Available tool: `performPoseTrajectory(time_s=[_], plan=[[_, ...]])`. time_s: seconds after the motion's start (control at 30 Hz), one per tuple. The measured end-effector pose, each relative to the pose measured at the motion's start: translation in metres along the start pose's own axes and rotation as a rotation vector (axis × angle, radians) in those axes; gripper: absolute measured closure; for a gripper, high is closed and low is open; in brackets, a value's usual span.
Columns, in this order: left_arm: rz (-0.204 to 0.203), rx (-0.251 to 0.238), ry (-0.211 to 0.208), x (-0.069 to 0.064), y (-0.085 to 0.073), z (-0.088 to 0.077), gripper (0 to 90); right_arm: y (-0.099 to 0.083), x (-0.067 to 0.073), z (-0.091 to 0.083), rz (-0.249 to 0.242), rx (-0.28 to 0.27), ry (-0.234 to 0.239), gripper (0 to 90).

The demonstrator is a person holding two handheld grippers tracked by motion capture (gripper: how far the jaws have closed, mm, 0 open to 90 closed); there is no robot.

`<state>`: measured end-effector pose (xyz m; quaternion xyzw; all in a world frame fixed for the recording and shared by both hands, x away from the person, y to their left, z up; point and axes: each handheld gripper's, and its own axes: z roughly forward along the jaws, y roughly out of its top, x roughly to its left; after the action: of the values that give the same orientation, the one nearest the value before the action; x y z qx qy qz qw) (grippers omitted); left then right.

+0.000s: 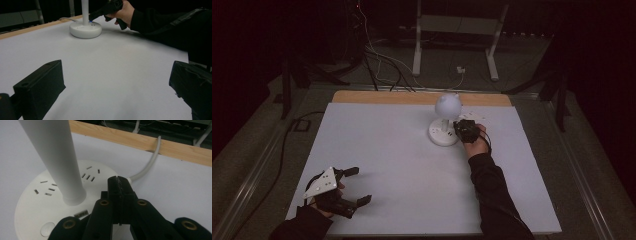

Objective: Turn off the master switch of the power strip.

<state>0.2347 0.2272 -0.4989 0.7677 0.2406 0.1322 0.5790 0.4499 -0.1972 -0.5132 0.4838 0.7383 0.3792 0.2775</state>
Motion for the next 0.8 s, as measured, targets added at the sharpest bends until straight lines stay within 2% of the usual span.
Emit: performPoseTrajectory(time_s=[0.8], plan=[[0.004, 0.008, -0.001, -0.0008, -0.0004, 0.0009, 0.4, -0.0042, 0.0046, 0.0008, -0.008, -0.006, -0.028, 90.0]])
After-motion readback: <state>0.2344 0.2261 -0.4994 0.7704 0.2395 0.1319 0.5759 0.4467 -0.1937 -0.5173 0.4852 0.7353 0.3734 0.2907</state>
